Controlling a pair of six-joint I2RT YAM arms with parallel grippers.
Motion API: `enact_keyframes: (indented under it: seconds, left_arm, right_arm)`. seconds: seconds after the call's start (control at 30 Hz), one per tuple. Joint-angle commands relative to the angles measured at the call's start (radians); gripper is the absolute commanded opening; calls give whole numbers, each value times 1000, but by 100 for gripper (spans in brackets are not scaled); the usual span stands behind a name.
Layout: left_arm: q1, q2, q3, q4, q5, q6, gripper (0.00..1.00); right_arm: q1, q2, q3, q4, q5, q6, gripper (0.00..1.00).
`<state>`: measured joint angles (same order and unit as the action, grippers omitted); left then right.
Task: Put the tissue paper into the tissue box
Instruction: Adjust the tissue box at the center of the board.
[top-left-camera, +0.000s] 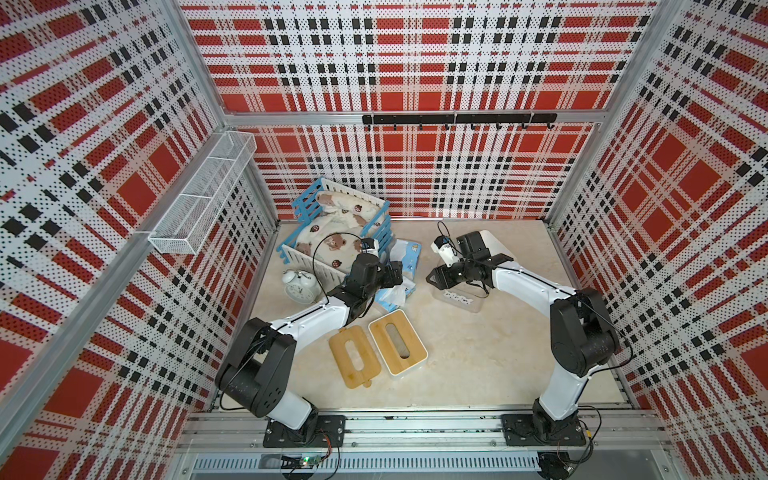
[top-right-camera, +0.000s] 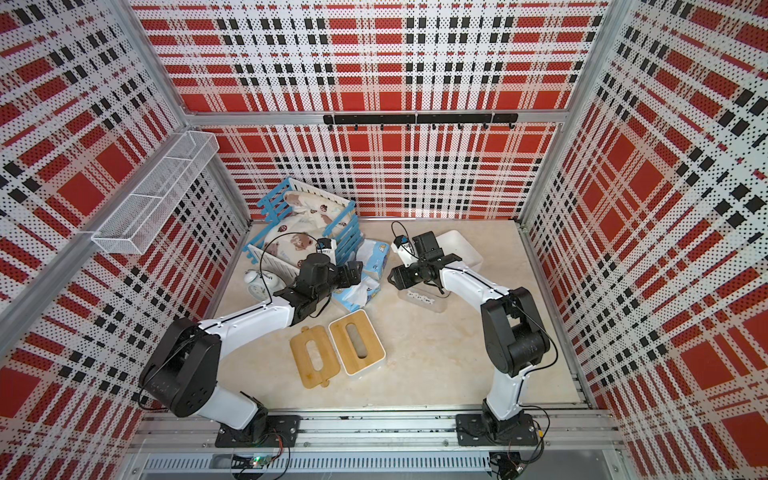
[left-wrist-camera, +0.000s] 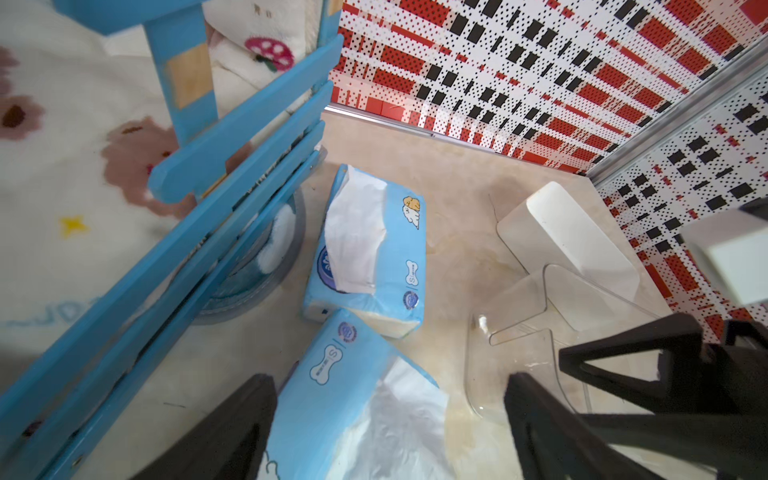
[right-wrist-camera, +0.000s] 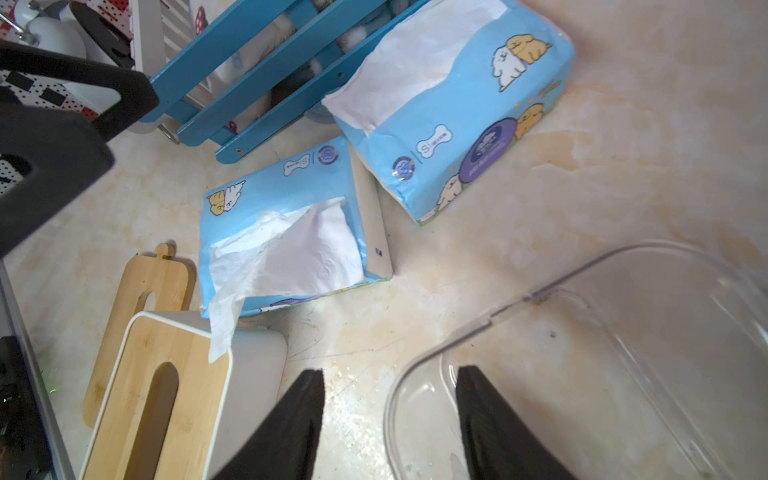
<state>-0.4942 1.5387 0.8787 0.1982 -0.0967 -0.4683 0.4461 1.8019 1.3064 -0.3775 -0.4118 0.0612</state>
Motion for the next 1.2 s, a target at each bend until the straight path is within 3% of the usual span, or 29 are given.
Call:
enact_keyframes:
  seconds: [0.0, 0.23, 0.57, 1.0, 1.17]
  left_arm:
    - [14, -40, -26, 18, -27, -7, 92]
    - [31, -53, -47, 17, -40, -9, 92]
    - [40, -52, -66, -1, -45, 5, 90]
    - [41, 120, 49, -163, -31, 303, 76]
    - [106, 163, 87, -177, 76, 334, 76]
  right_arm:
    - [27, 5, 14, -53, -44, -40, 54]
    - [57, -42, -55, -96, -129, -102, 49]
    - [56, -92, -41, -67, -104, -85, 50]
    - [52, -122, -29, -90, -40, -75, 51]
    - [52, -106, 3, -119, -41, -82, 51]
